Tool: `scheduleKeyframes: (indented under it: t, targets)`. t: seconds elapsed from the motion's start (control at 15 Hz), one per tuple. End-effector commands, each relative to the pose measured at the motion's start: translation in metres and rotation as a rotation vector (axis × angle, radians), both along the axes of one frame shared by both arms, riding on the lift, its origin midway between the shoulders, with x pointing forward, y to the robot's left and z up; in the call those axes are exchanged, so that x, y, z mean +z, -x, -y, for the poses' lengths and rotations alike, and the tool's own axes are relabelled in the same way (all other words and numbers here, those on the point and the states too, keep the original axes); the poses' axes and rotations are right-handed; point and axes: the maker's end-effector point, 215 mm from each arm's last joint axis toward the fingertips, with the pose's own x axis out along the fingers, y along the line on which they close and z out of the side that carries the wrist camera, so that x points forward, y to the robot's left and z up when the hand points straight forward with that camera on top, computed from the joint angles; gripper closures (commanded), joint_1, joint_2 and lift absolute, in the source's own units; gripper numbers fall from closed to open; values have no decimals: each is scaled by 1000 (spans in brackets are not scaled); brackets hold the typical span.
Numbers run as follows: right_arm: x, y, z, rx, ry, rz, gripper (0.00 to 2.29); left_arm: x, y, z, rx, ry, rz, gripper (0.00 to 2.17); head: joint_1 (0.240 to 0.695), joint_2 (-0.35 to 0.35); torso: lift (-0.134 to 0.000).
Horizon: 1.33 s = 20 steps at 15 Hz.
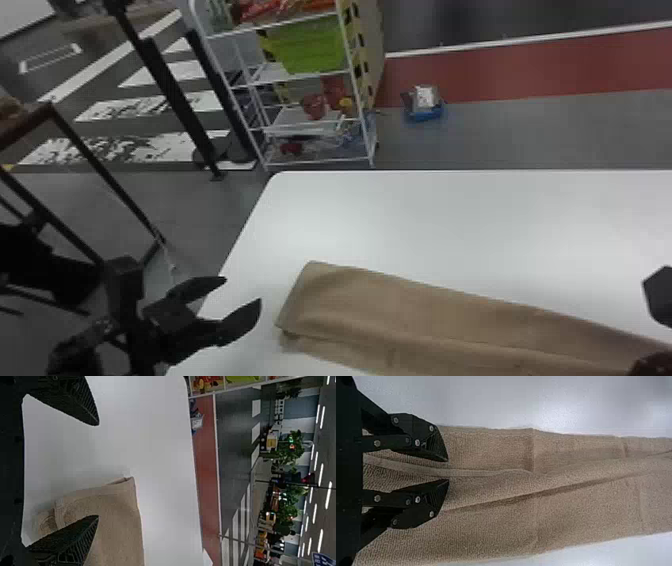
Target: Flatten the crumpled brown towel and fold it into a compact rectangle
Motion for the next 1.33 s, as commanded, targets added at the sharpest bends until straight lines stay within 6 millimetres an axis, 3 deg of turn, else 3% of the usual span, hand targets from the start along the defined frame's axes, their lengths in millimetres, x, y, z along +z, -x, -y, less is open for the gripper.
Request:
scheduleKeyframes:
  t: [0.0, 0.47, 0.73, 0.93, 1.07, 1.27]
  targets:
    - [0, 0, 0, 0, -6, -11, 826, -1, 0, 0, 1, 2, -1, 46, 695, 350, -124]
    - [-1, -3, -1, -7, -9, -13, 937, 0, -2, -1, 0, 2, 7, 46, 695, 348, -124]
    - [9, -8, -4, -18, -52, -19, 1031, 1, -2, -2, 2, 0, 9, 46, 695, 350, -124]
    - [7, -4, -6, 2, -56, -18, 1112, 2, -1, -3, 4, -1, 9, 46, 695, 350, -124]
    - [16, -2, -12, 15, -87, -14, 1112, 2, -1, -4, 4, -1, 9, 46, 695, 350, -124]
    - [27, 16, -19, 70, -91, 4, 1112, 5, 0, -8, 10, -6, 13, 46, 695, 350, -124]
